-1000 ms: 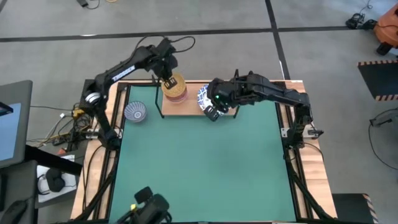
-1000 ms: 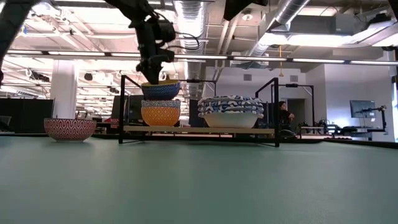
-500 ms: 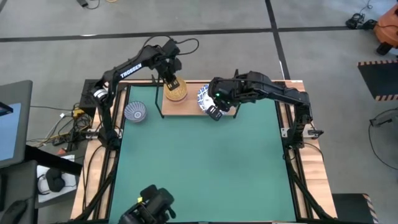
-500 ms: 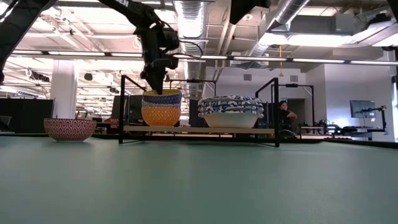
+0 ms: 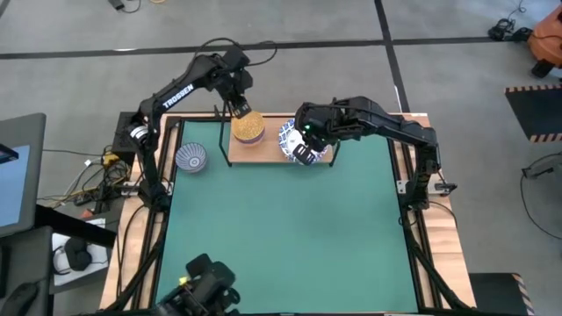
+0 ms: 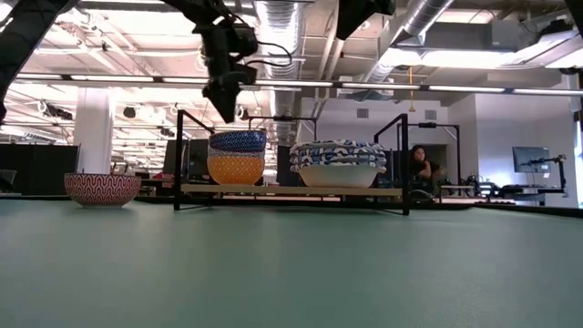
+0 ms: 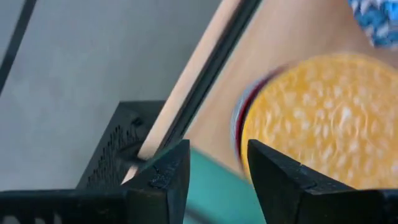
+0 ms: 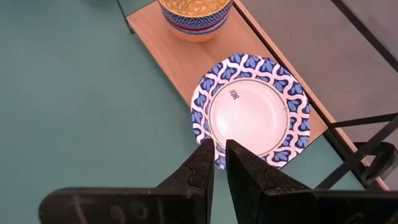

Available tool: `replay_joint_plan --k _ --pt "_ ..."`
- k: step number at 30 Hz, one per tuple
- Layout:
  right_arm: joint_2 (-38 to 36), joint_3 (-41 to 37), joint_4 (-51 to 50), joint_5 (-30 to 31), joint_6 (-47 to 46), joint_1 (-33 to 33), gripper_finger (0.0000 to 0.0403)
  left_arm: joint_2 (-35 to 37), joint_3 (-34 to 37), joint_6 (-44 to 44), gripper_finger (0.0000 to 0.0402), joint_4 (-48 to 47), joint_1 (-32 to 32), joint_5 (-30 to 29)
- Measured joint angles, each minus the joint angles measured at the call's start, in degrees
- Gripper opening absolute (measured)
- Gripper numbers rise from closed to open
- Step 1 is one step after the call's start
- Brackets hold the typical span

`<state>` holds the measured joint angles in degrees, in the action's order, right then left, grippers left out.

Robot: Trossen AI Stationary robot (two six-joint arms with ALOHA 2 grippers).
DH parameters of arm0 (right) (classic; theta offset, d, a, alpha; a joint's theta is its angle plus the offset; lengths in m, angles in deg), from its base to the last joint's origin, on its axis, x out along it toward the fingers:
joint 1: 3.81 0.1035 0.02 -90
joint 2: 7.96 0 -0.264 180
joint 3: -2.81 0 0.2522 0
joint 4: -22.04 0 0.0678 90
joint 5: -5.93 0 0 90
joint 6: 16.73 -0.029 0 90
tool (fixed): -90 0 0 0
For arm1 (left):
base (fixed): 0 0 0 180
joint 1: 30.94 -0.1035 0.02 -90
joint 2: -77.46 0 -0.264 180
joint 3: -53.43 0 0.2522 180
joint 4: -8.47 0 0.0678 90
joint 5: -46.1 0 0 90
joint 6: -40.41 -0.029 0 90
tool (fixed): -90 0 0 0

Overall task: Place and stack bowls onto a shelf
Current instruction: Stack the blue striped bowl on top of the yellow bowl on the shelf

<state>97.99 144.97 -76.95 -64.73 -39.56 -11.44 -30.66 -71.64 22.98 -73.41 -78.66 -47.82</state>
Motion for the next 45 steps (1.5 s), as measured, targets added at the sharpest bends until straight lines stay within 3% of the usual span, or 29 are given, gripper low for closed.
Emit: replay_joint_plan --k 7,11,22,29,35,39,45 --pt "0.0 0.0 0.2 0.0 1.0 -0.6 0.0065 5.5 -0.2 -2.9 0.0144 -5.3 -6.9 3.9" --pt "0.0 0.0 0.4 0.0 2.2 -1.7 0.0065 7.7 -0.2 0.4 0.0144 -8.6 -11.7 7.5" --pt "0.0 0.0 0.8 0.0 3.0 -2.4 0.0066 8.0 10.3 9.1 0.0144 -15.8 -16.4 5.3" --pt "0.0 0.0 0.4 0.2 3.3 -1.4 0.0066 13.7 25.4 14.2 0.0144 -8.1 -16.4 6.1" --pt "0.0 0.0 0.5 0.2 4.8 -1.5 0.0066 21.7 38.5 19.7 0.0144 1.0 -16.2 2.8" --pt "0.0 0.0 1.1 0.1 5.7 -2.1 0.0066 24.3 42.9 26.2 0.0147 6.0 -15.1 2.0" --pt "0.0 0.0 1.6 -1.3 6.3 -2.4 0.0066 23.6 44.2 26.0 0.0151 7.5 -13.2 -3.6"
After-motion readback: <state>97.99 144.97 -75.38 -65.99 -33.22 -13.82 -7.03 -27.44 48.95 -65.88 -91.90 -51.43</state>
